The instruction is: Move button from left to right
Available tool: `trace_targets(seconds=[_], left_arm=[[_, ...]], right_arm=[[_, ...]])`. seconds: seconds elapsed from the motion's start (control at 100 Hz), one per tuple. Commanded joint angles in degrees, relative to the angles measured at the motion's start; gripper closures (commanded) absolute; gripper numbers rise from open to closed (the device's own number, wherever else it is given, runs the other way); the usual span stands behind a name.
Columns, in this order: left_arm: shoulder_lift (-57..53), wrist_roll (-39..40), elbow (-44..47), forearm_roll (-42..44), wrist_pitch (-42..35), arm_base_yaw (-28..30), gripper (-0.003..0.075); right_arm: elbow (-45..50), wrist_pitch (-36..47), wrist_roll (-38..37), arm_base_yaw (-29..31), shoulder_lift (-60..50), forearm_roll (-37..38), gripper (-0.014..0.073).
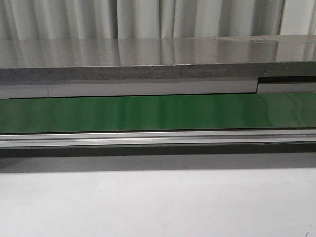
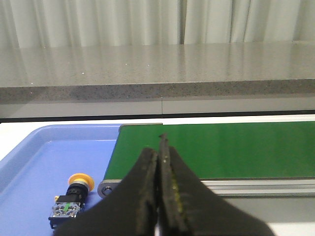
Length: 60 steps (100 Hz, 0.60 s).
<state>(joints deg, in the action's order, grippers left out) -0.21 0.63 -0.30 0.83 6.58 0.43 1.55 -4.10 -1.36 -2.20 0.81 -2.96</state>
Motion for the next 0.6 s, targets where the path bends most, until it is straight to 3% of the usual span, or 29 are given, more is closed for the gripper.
trace_targets(seconds=[0.0, 0.59], left_arm=[[-2.0, 0.3, 3.3, -0.5, -4.9, 0.2, 0.0741], [-2.0, 0.3, 2.3, -0.8, -8.5, 0.2, 0.0741]], right_arm=[[-0.8, 4.7, 0.0, 0.2, 0.5, 0.1, 0.0661], [-0.8, 4.7, 0.0, 0.2, 0.5, 0.1, 0.0661]])
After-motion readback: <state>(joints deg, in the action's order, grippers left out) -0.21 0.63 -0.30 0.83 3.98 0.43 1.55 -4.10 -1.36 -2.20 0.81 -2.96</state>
